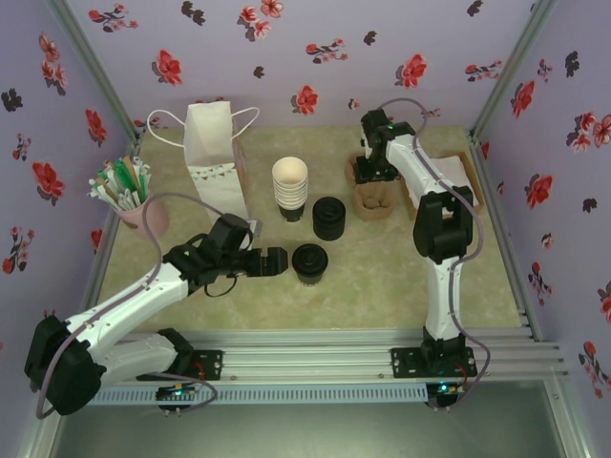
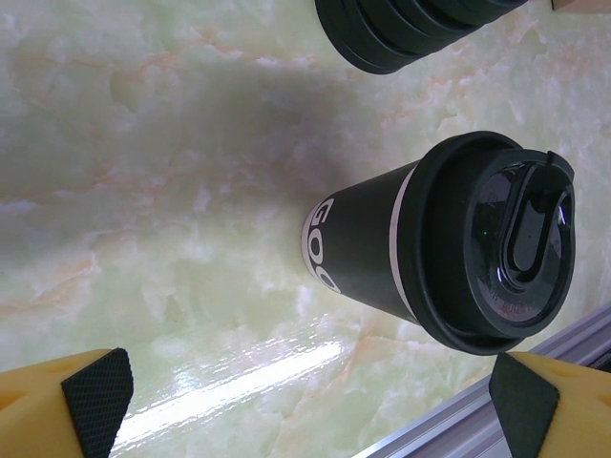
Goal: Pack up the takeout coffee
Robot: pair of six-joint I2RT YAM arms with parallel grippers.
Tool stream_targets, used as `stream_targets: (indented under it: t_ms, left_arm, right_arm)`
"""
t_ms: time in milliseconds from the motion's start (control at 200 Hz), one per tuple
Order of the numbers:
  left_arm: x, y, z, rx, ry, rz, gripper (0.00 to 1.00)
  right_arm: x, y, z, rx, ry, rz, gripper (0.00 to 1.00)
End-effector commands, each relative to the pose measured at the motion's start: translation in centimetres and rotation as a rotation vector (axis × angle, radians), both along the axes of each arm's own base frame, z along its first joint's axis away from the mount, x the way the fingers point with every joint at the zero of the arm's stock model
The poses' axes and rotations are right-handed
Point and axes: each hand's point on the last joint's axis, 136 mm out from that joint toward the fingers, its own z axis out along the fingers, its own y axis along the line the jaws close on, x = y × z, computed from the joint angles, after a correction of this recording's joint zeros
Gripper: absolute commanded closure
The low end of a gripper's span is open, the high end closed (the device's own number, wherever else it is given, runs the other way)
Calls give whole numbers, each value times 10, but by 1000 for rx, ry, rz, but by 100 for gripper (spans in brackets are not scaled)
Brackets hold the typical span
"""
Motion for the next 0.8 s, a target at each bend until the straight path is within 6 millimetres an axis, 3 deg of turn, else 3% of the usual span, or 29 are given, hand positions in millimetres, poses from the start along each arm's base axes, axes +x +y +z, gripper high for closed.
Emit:
stream_targets:
  t_ms: [0, 795]
  left_arm:
    - [1, 0, 7, 13, -24, -12, 1]
    - [2, -1, 7, 12, -29, -12, 1]
  right_arm:
    - [0, -4, -3, -14, 19, 14, 48]
    - [5, 0, -9, -3, 34, 23, 54]
